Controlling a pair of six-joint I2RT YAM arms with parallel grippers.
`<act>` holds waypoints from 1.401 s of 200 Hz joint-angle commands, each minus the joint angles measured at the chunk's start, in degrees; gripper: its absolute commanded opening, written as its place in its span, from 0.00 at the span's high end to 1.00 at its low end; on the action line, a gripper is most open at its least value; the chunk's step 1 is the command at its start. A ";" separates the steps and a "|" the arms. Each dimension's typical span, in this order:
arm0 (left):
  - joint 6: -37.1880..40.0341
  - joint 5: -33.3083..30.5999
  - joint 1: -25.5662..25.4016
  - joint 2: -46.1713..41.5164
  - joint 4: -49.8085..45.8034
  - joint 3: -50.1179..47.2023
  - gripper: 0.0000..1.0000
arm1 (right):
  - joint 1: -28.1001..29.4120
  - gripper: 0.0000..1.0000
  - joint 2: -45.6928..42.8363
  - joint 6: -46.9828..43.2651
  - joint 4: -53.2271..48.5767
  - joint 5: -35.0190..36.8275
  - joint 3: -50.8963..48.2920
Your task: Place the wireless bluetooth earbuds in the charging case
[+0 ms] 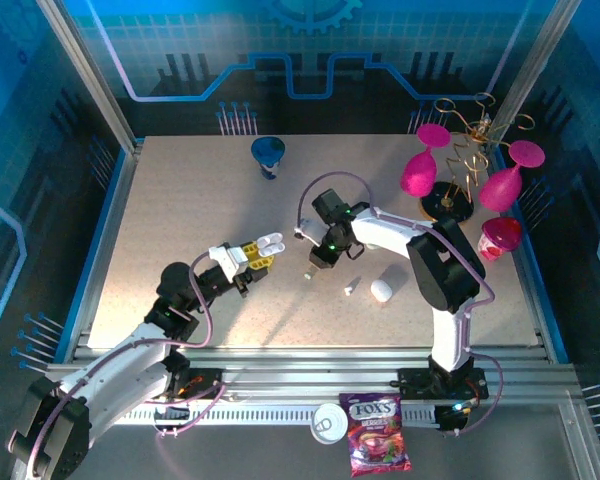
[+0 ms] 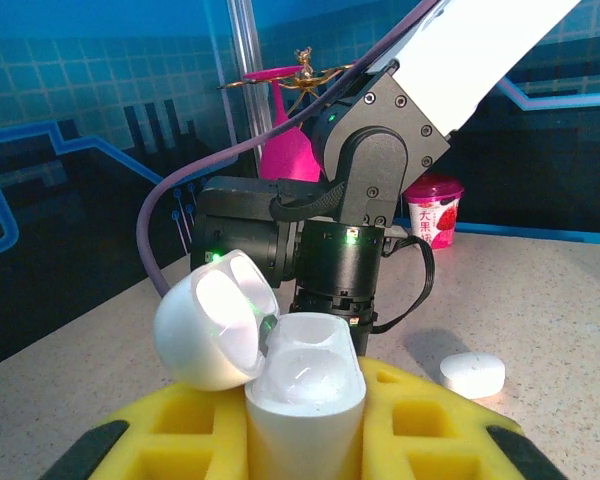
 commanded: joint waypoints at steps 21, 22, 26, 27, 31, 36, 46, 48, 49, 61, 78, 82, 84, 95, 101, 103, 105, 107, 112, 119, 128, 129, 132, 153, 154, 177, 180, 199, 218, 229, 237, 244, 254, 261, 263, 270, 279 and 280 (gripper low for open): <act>0.38 1.71 0.38 0.68 0.91 1.93 1.00 | -0.07 0.72 -0.06 -3.05 -2.92 2.59 -0.03; 0.36 1.67 0.38 0.69 0.92 1.97 1.00 | -0.07 0.72 -0.14 -3.04 -2.87 2.68 -0.03; 0.33 1.78 0.39 0.68 0.95 2.06 1.00 | -0.15 0.71 -0.33 -3.05 -2.68 3.08 -0.09; 0.29 1.79 0.39 0.69 0.95 2.04 1.00 | -0.15 0.70 -0.40 -3.08 -2.61 3.19 -0.11; 0.23 1.85 0.38 0.73 0.93 2.16 1.00 | -0.22 0.68 -0.74 -2.84 -2.24 3.78 -0.24; 0.24 1.89 0.38 0.78 0.94 2.15 1.00 | -0.29 0.64 -1.28 -2.50 -1.34 4.93 -0.65; 0.31 1.90 0.38 0.78 0.74 2.29 1.00 | -0.40 0.55 -3.37 -1.57 1.23 6.93 -2.13; 0.39 1.87 0.38 0.72 0.72 2.28 1.00 | -0.42 0.52 -3.79 -1.37 1.69 7.15 -2.42; 0.41 1.93 0.38 0.75 0.72 2.28 1.00 | -0.42 0.51 -4.06 -1.28 1.94 7.29 -2.63; 0.76 2.00 0.38 0.78 0.69 2.28 1.00 | -0.42 0.38 -7.44 0.86 5.22 8.59 -4.95; 0.86 1.93 0.38 0.78 0.65 2.32 1.00 | -0.34 0.33 -12.13 7.30 9.20 9.26 -8.42; 0.88 1.88 0.38 0.86 0.67 2.34 1.00 | -0.26 0.31 -13.38 9.52 10.14 9.59 -9.42; 0.93 1.96 0.38 0.85 0.61 2.34 1.00 | -0.18 0.31 -13.92 10.74 10.64 9.79 -9.85; 1.00 1.73 0.39 1.17 0.89 2.30 1.00 | 0.08 0.31 -16.88 16.70 12.97 8.85 -12.86; 1.01 1.73 0.38 1.31 1.03 2.35 1.00 | 0.19 0.30 -18.29 20.22 14.02 8.16 -14.57; 0.96 1.74 0.36 1.42 1.16 2.32 1.00 | 0.26 0.30 -18.57 21.50 14.36 8.12 -15.09; 0.95 1.79 0.38 1.47 1.26 2.29 1.00 | 0.28 0.30 -19.13 23.01 14.57 8.02 -15.62; 0.95 1.74 0.38 1.55 1.35 2.28 1.00 | 0.28 0.30 -19.53 24.18 14.82 7.93 -16.08; 0.88 1.82 0.34 1.71 1.62 2.29 1.00 | 0.36 0.30 -20.51 27.78 15.28 7.80 -17.20; 0.73 1.89 0.29 1.91 1.96 2.32 1.00 | 0.44 0.30 -21.69 32.34 15.66 7.03 -18.87; 0.76 1.99 0.30 2.19 2.23 2.40 1.00 | 0.40 0.30 -22.92 37.73 16.56 5.75 -20.96; 0.77 2.03 0.30 2.23 2.25 2.38 1.00 | 0.39 0.30 -23.04 38.31 16.67 5.62 -21.26; 0.69 2.10 0.32 2.39 2.34 2.42 1.00 | 0.47 0.30 -23.44 39.80 17.17 5.04 -21.92; 0.95 2.32 0.30 3.21 2.77 2.55 1.00 | 0.43 0.30 -24.06 46.93 20.73 0.74 -26.29; 0.95 2.33 0.30 3.27 2.91 2.59 1.00 | 0.45 0.30 -23.96 47.09 20.91 0.48 -26.60; 0.82 2.68 0.30 4.79 4.43 2.77 1.00 | 0.50 0.31 -21.06 48.80 24.05 -4.22 -27.32; 0.72 2.72 0.29 4.94 4.64 2.85 1.00 | 0.40 0.31 -20.68 48.39 24.22 -4.33 -27.24; 0.34 3.17 0.29 4.97 4.82 3.02 1.00 | -0.13 0.31 -18.96 44.25 23.20 -3.62 -25.51; 0.33 2.75 0.30 3.97 3.74 2.84 1.00 | -1.81 0.31 -17.09 40.60 21.64 -4.19 -22.59; 0.59 2.58 0.30 3.15 2.84 2.85 1.00 | -2.94 0.31 -15.28 39.18 21.37 -6.10 -21.08; 0.60 2.48 0.29 2.76 2.49 2.80 1.00 | -3.44 0.31 -13.60 38.26 20.66 -7.65 -19.41; 0.51 2.53 0.29 2.48 2.43 2.86 1.00 | -3.64 0.31 -11.94 37.37 19.79 -8.86 -17.68; 0.42 2.64 0.27 2.16 2.22 2.95 1.00 | -3.44 0.31 -9.58 36.29 18.61 -9.82 -15.28; 0.33 2.65 0.25 1.97 2.01 3.04 1.00 | -3.28 0.31 -8.26 35.75 18.46 -10.44 -14.02; 0.33 2.68 0.26 1.85 1.96 3.06 1.00 | -3.27 0.31 -7.96 35.63 18.39 -10.53 -13.66; 0.27 2.75 0.21 1.62 1.66 3.16 1.00 | -3.24 0.32 -6.80 35.39 18.12 -10.68 -12.43; 0.15 2.69 0.21 1.12 1.05 3.21 1.00 | -3.28 0.32 -5.61 35.00 18.18 -10.59 -11.39; 0.15 2.69 0.21 1.04 0.99 3.23 1.00 | -3.26 0.32 -5.50 34.92 18.18 -10.55 -11.29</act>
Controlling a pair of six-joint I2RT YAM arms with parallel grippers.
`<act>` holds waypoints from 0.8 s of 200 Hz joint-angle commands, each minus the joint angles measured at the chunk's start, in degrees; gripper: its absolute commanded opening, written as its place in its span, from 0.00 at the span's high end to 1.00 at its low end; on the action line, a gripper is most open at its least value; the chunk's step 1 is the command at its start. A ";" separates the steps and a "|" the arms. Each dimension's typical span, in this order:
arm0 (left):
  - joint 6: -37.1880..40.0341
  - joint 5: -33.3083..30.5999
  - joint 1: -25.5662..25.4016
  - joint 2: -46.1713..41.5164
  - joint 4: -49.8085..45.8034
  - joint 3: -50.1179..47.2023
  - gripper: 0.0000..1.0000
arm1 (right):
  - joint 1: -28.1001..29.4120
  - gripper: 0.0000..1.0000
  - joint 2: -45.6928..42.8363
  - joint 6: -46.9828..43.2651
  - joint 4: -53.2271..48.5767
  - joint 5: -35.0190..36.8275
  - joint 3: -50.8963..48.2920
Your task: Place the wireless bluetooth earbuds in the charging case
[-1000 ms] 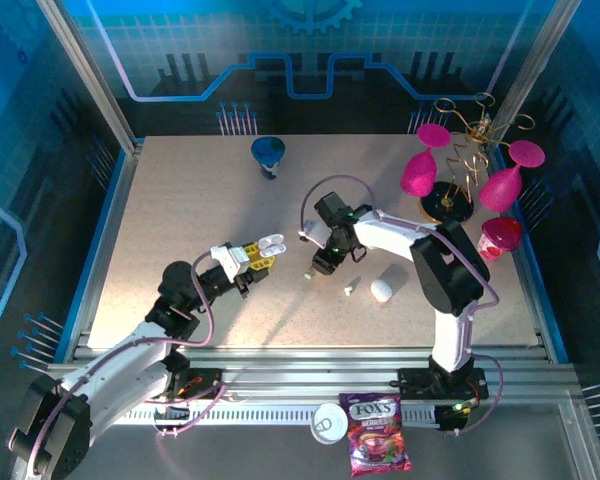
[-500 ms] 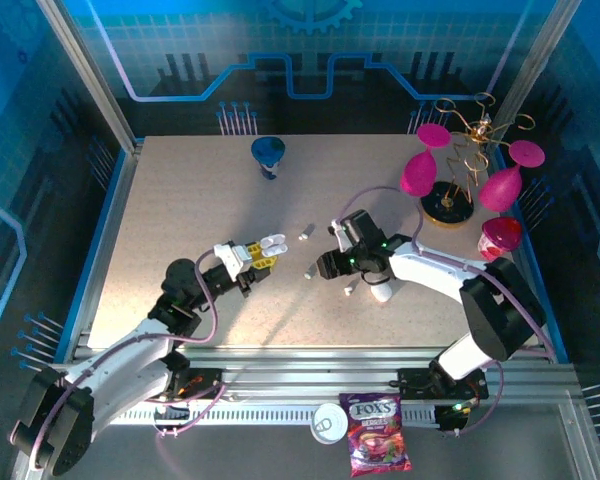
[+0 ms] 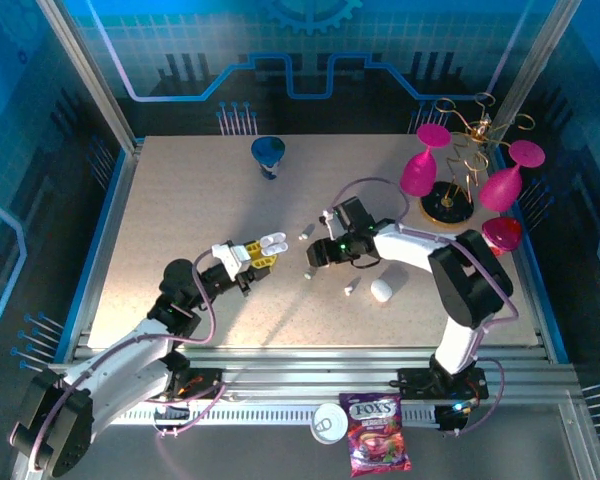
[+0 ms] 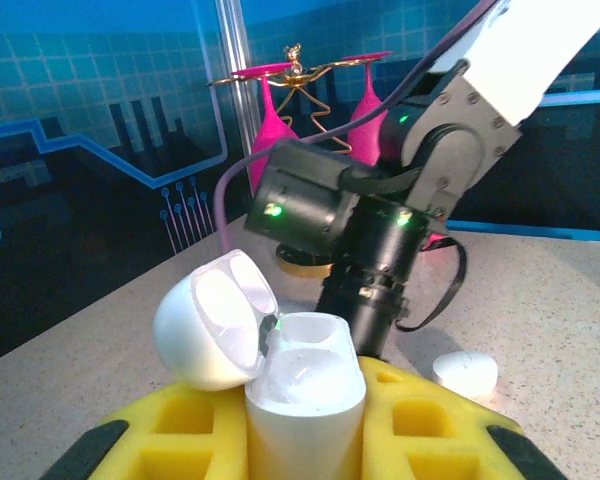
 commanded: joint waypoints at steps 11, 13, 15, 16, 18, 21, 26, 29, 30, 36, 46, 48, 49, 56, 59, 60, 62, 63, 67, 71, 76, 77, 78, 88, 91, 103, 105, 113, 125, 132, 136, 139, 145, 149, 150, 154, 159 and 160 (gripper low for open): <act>0.27 1.24 0.21 -1.99 -0.85 2.20 1.00 | 0.02 0.32 4.24 -3.77 -2.41 -2.55 4.74; 0.31 1.16 0.21 -2.04 -0.98 2.18 1.00 | 0.02 0.32 4.57 -3.95 -2.49 -2.45 4.97; 0.32 1.14 0.21 -2.10 -1.06 2.24 1.00 | 0.02 0.32 4.76 -4.10 -2.57 -2.40 5.18; 0.34 1.18 0.21 -2.12 -1.18 2.25 1.00 | 0.02 0.32 4.87 -4.20 -2.63 -2.36 5.31; 0.35 1.21 0.21 -2.21 -1.31 2.22 1.00 | 0.02 0.32 5.08 -4.34 -2.78 -2.38 5.59; 0.40 1.19 0.22 -2.28 -1.42 2.23 1.00 | 0.02 0.32 5.43 -4.58 -2.98 -2.36 5.98; 0.45 1.19 0.21 -2.31 -1.55 2.24 1.00 | 0.00 0.32 6.00 -5.00 -3.55 -2.48 6.64; 0.44 1.22 0.21 -2.34 -1.56 2.22 1.00 | 0.02 0.32 6.41 -5.34 -3.94 -2.43 7.05; 0.44 1.22 0.25 -2.33 -1.60 2.24 1.00 | 0.02 0.32 6.53 -5.44 -4.06 -2.42 7.17; 0.44 1.32 0.21 -2.33 -1.56 2.20 1.00 | 0.07 0.32 7.17 -5.89 -4.77 -2.50 7.82; 0.46 1.37 0.21 -2.24 -1.47 2.26 1.00 | -0.11 0.32 7.88 -6.43 -5.75 -2.10 8.35; 0.45 1.41 0.21 -2.24 -1.49 2.33 1.00 | -0.16 0.32 7.94 -6.55 -5.87 -2.07 8.39; 0.49 1.40 0.21 -2.24 -1.48 2.29 1.00 | -0.11 0.32 7.95 -6.61 -5.99 -1.98 8.42; 0.35 1.41 0.21 -2.24 -1.40 2.27 1.00 | -0.15 0.32 8.11 -7.08 -6.68 -1.64 8.37; 0.35 1.44 0.21 -2.24 -1.36 2.32 1.00 | -0.23 0.32 8.08 -7.36 -7.02 -1.54 8.36; 0.35 1.46 0.21 -2.24 -1.37 2.33 1.00 | -0.23 0.32 8.07 -7.46 -7.14 -1.49 8.35; 0.35 1.46 0.23 -2.24 -1.31 2.32 1.00 | -0.28 0.32 8.01 -7.57 -7.45 -1.35 8.31; 0.35 1.43 0.22 -2.24 -1.35 2.34 1.00 | -0.31 0.32 8.03 -7.65 -7.53 -1.27 8.29; 0.35 1.48 0.21 -2.24 -1.32 2.29 1.00 | -0.33 0.32 7.94 -7.99 -8.17 -1.07 8.19; 0.35 1.56 0.21 -2.24 -1.32 2.32 1.00 | -0.33 0.32 7.76 -8.31 -8.56 -0.80 7.97; 0.35 1.54 0.21 -2.24 -1.31 2.24 1.00 | -0.41 0.32 7.43 -8.69 -9.07 -0.47 7.71; 0.35 1.56 0.21 -2.28 -1.35 2.25 1.00 | -0.41 0.32 7.34 -8.78 -9.18 -0.47 7.64; 0.35 1.56 0.21 -2.26 -1.32 2.26 1.00 | -0.46 0.32 7.30 -8.87 -9.23 -0.41 7.56; 0.30 1.61 0.21 -2.21 -1.34 2.24 1.00 | -0.49 0.32 6.57 -9.37 -9.76 -0.39 6.73; 0.30 1.69 0.21 -2.16 -1.32 2.25 1.00 | -0.50 0.33 6.24 -9.38 -9.84 -0.39 6.45; 0.35 1.74 0.21 -1.98 -1.06 2.06 1.00 | -0.48 0.34 5.15 -9.46 -10.06 -0.71 5.11; 0.35 1.75 0.21 -1.91 -1.01 2.01 1.00 | -0.45 0.34 5.02 -9.48 -10.13 -0.85 4.88; 0.33 1.74 0.20 -1.82 -0.70 1.81 1.00 | -0.42 0.35 4.20 -9.26 -10.16 -1.06 4.01; 0.26 1.74 0.22 -1.71 -0.36 1.73 1.00 | -0.34 0.36 3.08 -8.86 -10.07 -1.60 2.52; 0.18 1.80 0.25 -1.54 -0.25 1.63 1.00 | -0.26 0.37 2.50 -8.66 -10.14 -1.68 1.82; 0.18 1.81 0.22 -1.46 -0.16 1.57 1.00 | -0.18 0.37 2.05 -8.59 -10.12 -1.71 1.27; 0.10 1.83 0.23 -1.47 -0.09 1.59 1.00 | -0.18 0.37 1.80 -8.52 -10.14 -1.69 0.91; 0.04 1.90 0.21 -1.37 0.02 1.61 1.00 | -0.07 0.37 1.18 -8.37 -10.14 -1.49 0.16; 0.01 1.88 0.21 -1.31 0.03 1.62 1.00 | -0.04 0.37 0.77 -8.21 -10.15 -1.40 -0.25; 0.00 1.90 0.21 -1.34 0.03 1.59 1.00 | -0.01 0.37 0.59 -8.19 -10.15 -1.33 -0.39; 0.00 1.97 0.21 -1.31 0.03 1.64 1.00 | 0.02 0.37 0.25 -8.02 -10.16 -1.14 -0.91; 0.00 1.99 0.21 -1.27 0.10 1.60 1.00 | 0.02 0.37 -0.36 -7.86 -10.16 -0.94 -1.43; 0.00 1.96 0.21 -1.27 0.11 1.58 1.00 | 0.02 0.37 -0.51 -7.84 -10.16 -0.84 -1.55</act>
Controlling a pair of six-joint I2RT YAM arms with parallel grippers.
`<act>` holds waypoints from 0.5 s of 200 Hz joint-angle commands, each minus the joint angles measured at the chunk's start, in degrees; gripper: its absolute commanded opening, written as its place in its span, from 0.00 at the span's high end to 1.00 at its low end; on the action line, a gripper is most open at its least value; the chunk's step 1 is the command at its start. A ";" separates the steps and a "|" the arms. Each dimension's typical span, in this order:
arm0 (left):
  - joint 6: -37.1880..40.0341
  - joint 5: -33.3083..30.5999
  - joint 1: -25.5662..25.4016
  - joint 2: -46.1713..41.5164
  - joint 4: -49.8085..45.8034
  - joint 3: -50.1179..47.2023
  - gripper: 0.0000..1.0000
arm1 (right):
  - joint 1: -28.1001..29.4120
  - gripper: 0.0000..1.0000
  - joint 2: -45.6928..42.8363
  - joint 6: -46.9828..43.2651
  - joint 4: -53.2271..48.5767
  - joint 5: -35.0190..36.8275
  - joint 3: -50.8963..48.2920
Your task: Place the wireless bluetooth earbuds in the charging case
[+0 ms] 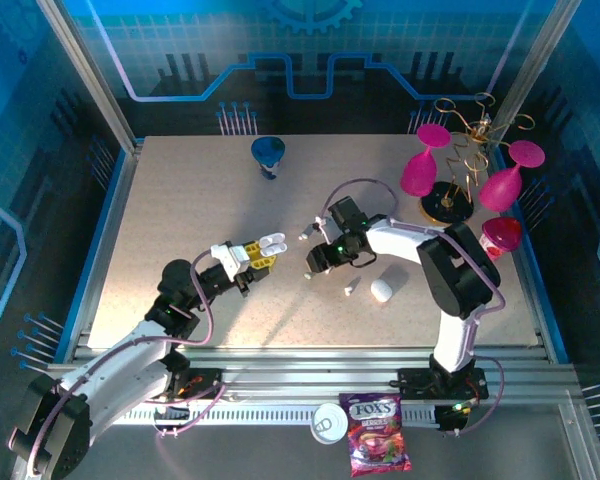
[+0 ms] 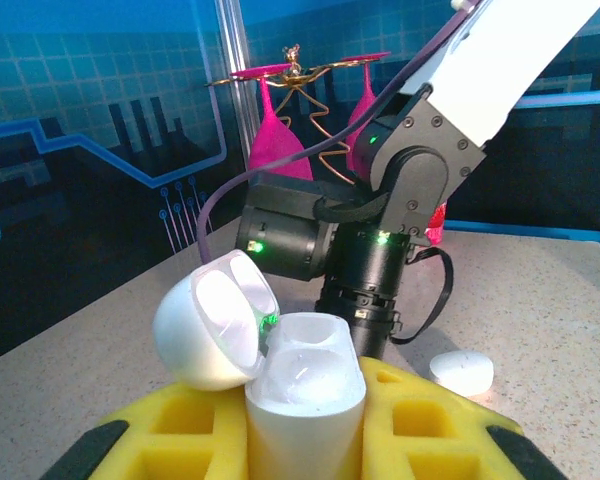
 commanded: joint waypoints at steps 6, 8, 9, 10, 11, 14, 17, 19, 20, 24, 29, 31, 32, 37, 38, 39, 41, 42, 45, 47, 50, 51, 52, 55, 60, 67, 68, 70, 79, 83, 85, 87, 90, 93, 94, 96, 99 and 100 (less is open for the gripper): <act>-0.07 1.99 0.21 0.23 2.03 1.42 1.00 | 0.09 0.37 -3.63 0.61 -3.64 0.56 -3.62; -0.13 2.01 0.21 0.25 2.04 1.40 1.00 | 0.11 0.37 -3.87 0.71 -3.66 0.57 -3.78; -0.15 2.01 0.21 0.27 2.16 1.42 1.00 | 0.07 0.37 -4.01 0.75 -3.66 0.61 -3.85; -0.12 1.97 0.21 0.23 2.18 1.44 1.00 | 0.09 0.37 -4.13 0.77 -3.66 0.59 -4.02; -0.15 1.99 0.21 0.30 2.14 1.44 1.00 | 0.06 0.37 -4.18 0.79 -3.71 0.62 -4.15; -0.09 2.01 0.21 0.36 2.23 1.44 1.00 | 0.06 0.37 -4.42 0.87 -3.69 0.65 -4.46; -0.09 2.06 0.21 0.41 2.25 1.44 1.00 | 0.09 0.37 -4.76 1.00 -3.75 0.70 -4.71; -0.13 2.02 0.21 0.52 2.29 1.44 1.00 | 0.11 0.37 -4.96 1.09 -3.80 0.71 -4.91; -0.15 2.11 0.21 0.52 2.33 1.40 1.00 | 0.11 0.37 -5.04 1.12 -3.77 0.73 -4.99; -0.17 2.12 0.21 0.60 2.39 1.44 1.00 | 0.17 0.37 -5.39 1.22 -3.75 0.78 -5.41; -0.19 2.18 0.21 0.70 2.58 1.44 1.00 | 0.26 0.38 -5.78 1.40 -3.80 0.68 -5.89; -0.24 2.25 0.21 0.76 2.60 1.45 1.00 | 0.33 0.38 -5.94 1.47 -3.76 0.66 -6.00; -0.25 2.27 0.21 0.83 2.66 1.40 1.00 | 0.35 0.38 -6.06 1.53 -3.76 0.66 -6.10; -0.27 2.28 0.23 1.01 2.85 1.44 1.00 | 0.45 0.38 -6.45 1.74 -3.83 0.64 -6.53; -0.31 2.32 0.26 1.04 2.87 1.40 1.00 | 0.50 0.38 -6.53 1.75 -3.84 0.61 -6.63; -0.33 2.34 0.28 1.01 2.88 1.42 1.00 | 0.53 0.38 -6.66 1.76 -3.84 0.63 -6.73; -0.34 2.36 0.22 1.13 2.96 1.51 1.00 | 0.54 0.38 -6.82 1.83 -3.80 0.58 -6.82; -0.35 2.32 0.21 1.10 2.93 1.52 1.00 | 0.59 0.38 -6.94 1.88 -3.82 0.58 -6.91; -0.34 2.34 0.21 1.18 2.97 1.54 1.00 | 0.75 0.38 -7.12 2.00 -3.84 0.58 -7.06; -0.39 2.42 0.21 1.21 3.05 1.49 1.00 | 0.84 0.38 -7.24 2.06 -3.86 0.62 -7.26; -0.41 2.43 0.21 1.38 3.07 1.61 1.00 | 0.98 0.38 -7.44 2.16 -3.78 0.51 -7.53; -0.42 2.40 0.25 1.36 3.16 1.62 1.00 | 0.99 0.38 -7.55 2.23 -3.77 0.50 -7.53; -0.43 2.42 0.23 1.39 3.20 1.58 1.00 | 1.03 0.38 -7.61 2.26 -3.72 0.49 -7.57; -0.44 2.45 0.21 1.49 3.31 1.62 1.00 | 1.09 0.38 -7.77 2.35 -3.69 0.47 -7.76; -0.44 2.49 0.21 1.66 3.40 1.63 1.00 | 1.30 0.39 -8.07 2.60 -3.74 0.31 -7.95; -0.44 2.47 0.13 1.87 3.63 1.70 1.00 | 1.60 0.39 -8.40 2.86 -3.84 0.08 -8.21; -0.48 2.51 0.17 1.91 3.66 1.71 1.00 | 1.65 0.39 -8.43 2.88 -3.84 0.06 -8.26; -0.47 2.53 0.17 1.94 3.68 1.69 1.00 | 1.73 0.39 -8.58 2.90 -3.89 -0.09 -8.24; -0.48 2.48 0.12 2.17 3.92 1.80 1.00 | 2.01 0.39 -9.19 2.98 -3.92 -0.18 -8.40; -0.54 2.52 0.13 2.30 4.02 1.85 1.00 | 2.16 0.39 -9.57 3.05 -3.93 0.24 -8.50; -0.53 2.51 0.19 2.35 4.01 1.86 1.00 | 2.21 0.39 -9.75 2.96 -3.82 0.49 -8.52; -0.53 2.53 0.13 2.42 4.01 1.86 1.00 | 2.20 0.39 -9.90 2.99 -3.79 0.86 -8.54; -0.49 2.53 0.12 2.47 3.98 1.88 1.00 | 2.21 0.39 -10.29 3.07 -3.67 1.24 -8.58; -0.44 2.56 0.12 2.57 4.03 1.95 1.00 | 2.15 0.39 -10.52 3.08 -3.60 1.75 -8.62; -0.44 2.51 0.12 2.61 4.03 1.97 1.00 | 2.19 0.39 -10.59 3.08 -3.59 1.91 -8.65; -0.44 2.58 0.12 2.58 4.04 1.97 1.00 | 2.15 0.39 -10.82 3.06 -3.58 2.29 -8.64; -0.48 2.52 0.16 2.69 4.05 2.02 1.00 | 2.11 0.39 -11.07 2.95 -3.58 3.00 -8.51; -0.46 2.53 0.14 2.67 4.09 2.00 1.00 | 2.08 0.39 -11.13 2.88 -3.58 3.15 -8.46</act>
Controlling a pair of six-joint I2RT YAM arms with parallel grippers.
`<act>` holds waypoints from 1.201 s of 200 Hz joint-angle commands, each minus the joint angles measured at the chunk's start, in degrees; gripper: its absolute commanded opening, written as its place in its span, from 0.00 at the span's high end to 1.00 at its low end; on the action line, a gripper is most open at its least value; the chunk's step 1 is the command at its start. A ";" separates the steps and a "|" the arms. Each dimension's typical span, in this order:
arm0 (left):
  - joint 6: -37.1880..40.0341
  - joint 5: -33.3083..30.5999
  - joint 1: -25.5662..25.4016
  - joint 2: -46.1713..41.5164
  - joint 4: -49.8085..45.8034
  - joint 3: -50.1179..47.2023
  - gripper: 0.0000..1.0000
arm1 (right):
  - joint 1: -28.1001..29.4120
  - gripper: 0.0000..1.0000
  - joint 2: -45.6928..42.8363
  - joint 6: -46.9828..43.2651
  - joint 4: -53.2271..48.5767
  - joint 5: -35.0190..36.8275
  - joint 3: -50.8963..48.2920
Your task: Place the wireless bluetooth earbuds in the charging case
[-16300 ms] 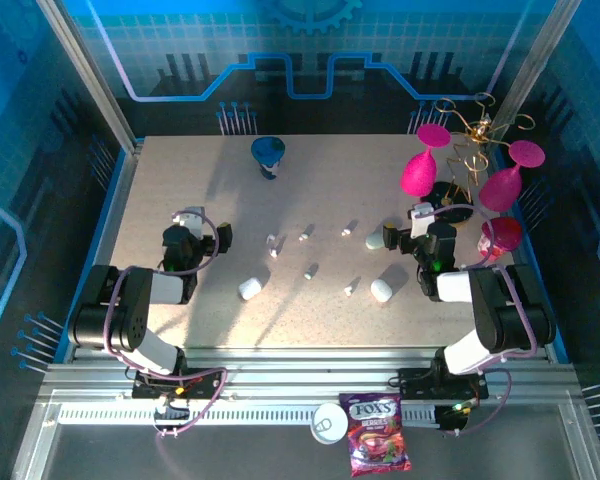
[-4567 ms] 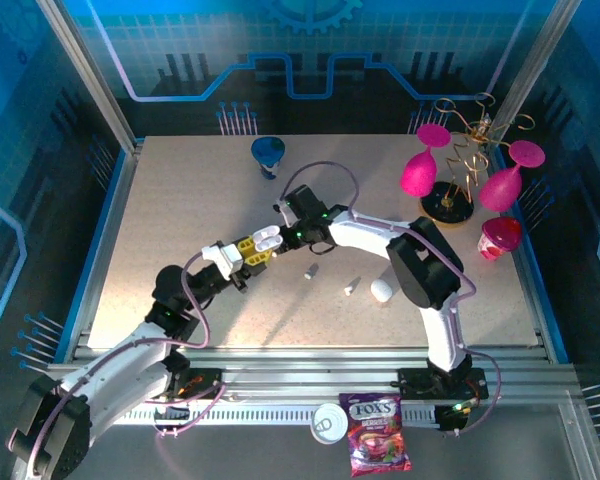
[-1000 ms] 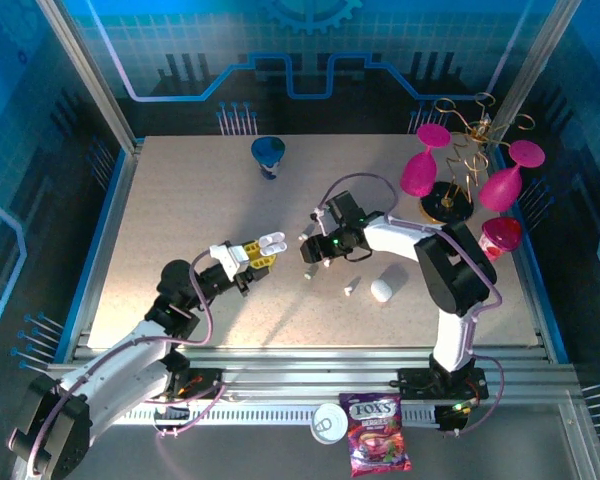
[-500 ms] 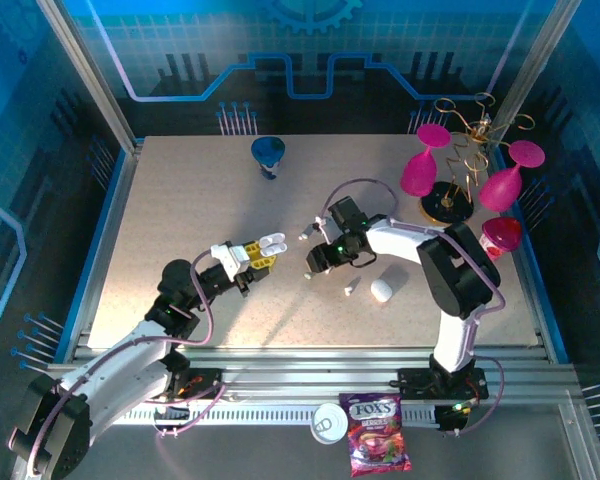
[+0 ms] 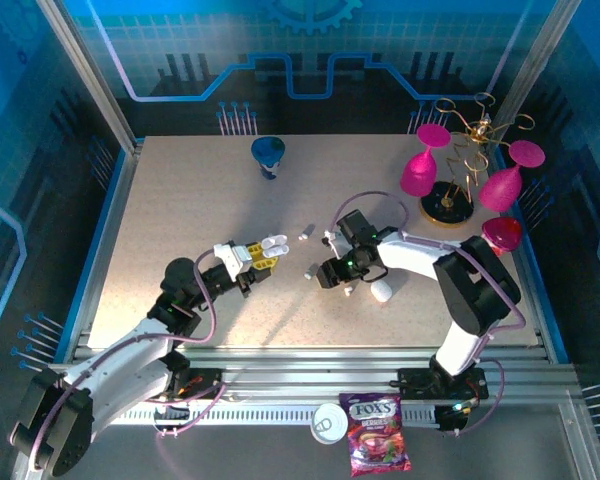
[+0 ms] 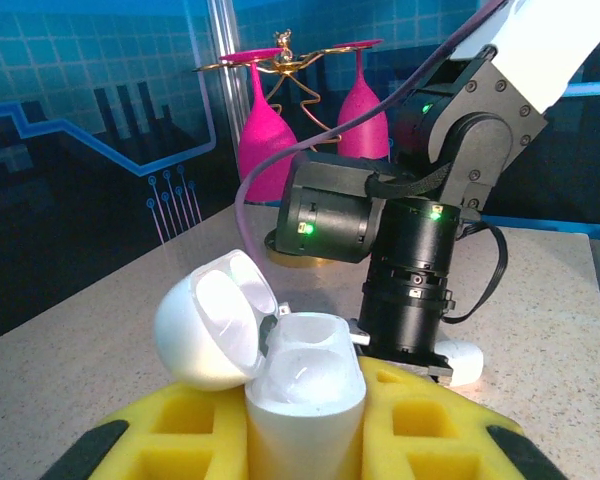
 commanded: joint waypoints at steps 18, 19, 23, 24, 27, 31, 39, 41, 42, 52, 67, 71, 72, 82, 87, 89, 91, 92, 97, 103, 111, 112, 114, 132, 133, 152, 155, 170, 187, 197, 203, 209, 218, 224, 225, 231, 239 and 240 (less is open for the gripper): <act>0.09 1.51 0.13 0.76 3.21 2.09 1.00 | -0.31 0.37 -2.50 0.05 -1.10 4.20 1.26; 0.09 1.52 0.13 0.80 3.20 2.08 1.00 | -0.32 0.37 -2.43 0.00 -1.09 4.21 1.39; 0.09 1.54 0.16 0.82 3.23 2.13 1.00 | -0.47 0.37 -1.81 -0.17 -1.42 4.22 1.96; 0.09 1.54 0.14 0.83 3.21 2.10 1.00 | -0.48 0.37 -1.73 -0.15 -1.43 4.22 2.19; 0.08 1.54 0.12 0.85 3.30 2.17 1.00 | -0.57 0.37 -1.21 -0.40 -1.62 4.14 2.73; 0.06 1.57 0.12 0.89 3.22 2.16 1.00 | -0.58 0.37 -0.50 -0.67 -1.94 4.06 3.50; 0.07 1.57 0.12 0.72 3.25 2.13 1.00 | -0.50 0.37 0.92 -1.19 -2.63 4.21 5.05; 0.04 1.59 0.16 0.72 3.20 2.06 1.00 | -0.45 0.37 1.26 -1.30 -2.79 4.28 5.46; -0.02 1.56 0.14 0.65 3.19 2.06 1.00 | -0.43 0.37 1.43 -1.38 -2.86 4.34 5.61; -0.21 1.40 0.17 0.19 3.12 1.89 1.00 | -0.05 0.37 3.18 -2.11 -3.80 4.87 7.51; -0.56 0.92 0.12 -1.06 1.89 1.71 1.00 | 0.70 0.37 5.27 -3.32 -5.44 6.67 9.77; -0.65 0.73 0.16 -1.46 1.35 1.69 1.00 | 0.86 0.37 5.60 -3.61 -5.83 7.08 10.27; -0.63 0.65 0.14 -1.54 1.17 1.66 1.00 | 0.88 0.37 5.71 -3.68 -5.92 7.14 10.34; -0.29 0.51 0.13 -2.49 -0.33 1.63 1.00 | 1.00 0.37 6.68 -3.96 -6.77 7.42 11.16; -0.18 0.39 0.05 -2.94 -0.82 1.65 1.00 | 1.08 0.37 6.91 -4.07 -6.96 7.47 11.28; -0.11 0.33 0.04 -3.05 -0.98 1.59 1.00 | 1.09 0.37 7.02 -4.13 -7.04 7.43 11.31; -0.09 0.31 0.07 -3.20 -1.06 1.62 1.00 | 1.04 0.37 7.13 -4.15 -7.10 7.40 11.29; -0.09 0.26 0.05 -3.25 -1.14 1.58 1.00 | 1.11 0.37 7.14 -4.12 -7.13 7.39 11.29; 0.00 0.22 0.05 -3.58 -1.38 1.62 1.00 | 1.18 0.37 7.33 -4.18 -7.23 7.26 11.16; 0.07 0.14 0.07 -3.74 -1.52 1.60 1.00 | 1.24 0.38 7.40 -4.02 -7.37 7.15 10.98; -0.20 -0.04 0.04 -3.93 -1.72 1.64 1.00 | 1.48 0.39 7.43 -4.03 -7.44 6.77 10.53; -0.28 -0.04 0.03 -3.96 -1.73 1.63 1.00 | 1.50 0.40 7.42 -4.02 -7.47 6.77 10.47; -0.46 -0.04 0.05 -3.81 -1.78 1.69 1.00 | 1.56 0.40 7.39 -4.07 -7.45 6.73 10.36; -0.61 0.04 0.03 -3.09 -1.50 2.14 1.00 | 2.67 0.42 6.86 -3.59 -7.39 5.92 8.89; -0.61 0.04 0.03 -3.06 -1.40 2.10 1.00 | 2.71 0.42 6.83 -3.53 -7.36 5.86 8.77; -0.53 -0.22 0.03 -1.71 0.30 2.14 1.00 | 3.84 0.44 5.66 -2.05 -6.65 4.68 6.72; -0.50 -0.21 0.05 -1.56 0.54 2.13 1.00 | 3.97 0.44 5.36 -1.73 -6.63 4.54 6.41; -0.53 -0.14 0.08 -0.46 1.57 2.22 1.00 | 5.09 0.45 3.96 -0.21 -6.36 4.31 4.82; -0.44 -0.03 0.04 0.70 2.58 2.27 1.00 | 6.55 0.46 1.94 1.41 -6.46 4.21 3.48; -0.44 0.04 0.08 1.30 3.09 2.35 1.00 | 7.00 0.46 0.61 2.41 -6.23 4.50 2.91; -0.44 0.15 0.03 1.66 3.46 2.37 1.00 | 7.05 0.47 -0.07 3.09 -6.19 5.15 2.75; -0.44 0.16 0.03 2.00 3.78 2.42 1.00 | 6.98 0.48 -0.71 3.65 -6.25 6.20 2.67; -0.48 0.27 0.10 2.47 4.35 2.50 1.00 | 7.02 0.49 -1.47 4.12 -6.80 8.27 2.96; -0.51 0.29 0.05 2.60 4.68 2.55 1.00 | 6.98 0.49 -1.79 4.32 -7.16 9.65 3.28; -0.52 0.30 0.09 2.64 4.68 2.53 1.00 | 7.02 0.49 -1.89 4.37 -7.24 9.88 3.32; -0.43 0.15 0.03 2.65 4.93 2.51 1.00 | 6.99 0.49 -2.28 4.77 -7.62 11.14 3.61; -0.44 -0.30 0.03 2.53 5.14 2.49 1.00 | 7.02 0.50 -2.69 6.36 -7.99 13.44 4.11; -0.39 -0.31 0.03 2.48 5.17 2.45 1.00 | 7.04 0.50 -2.70 6.59 -8.01 13.71 4.18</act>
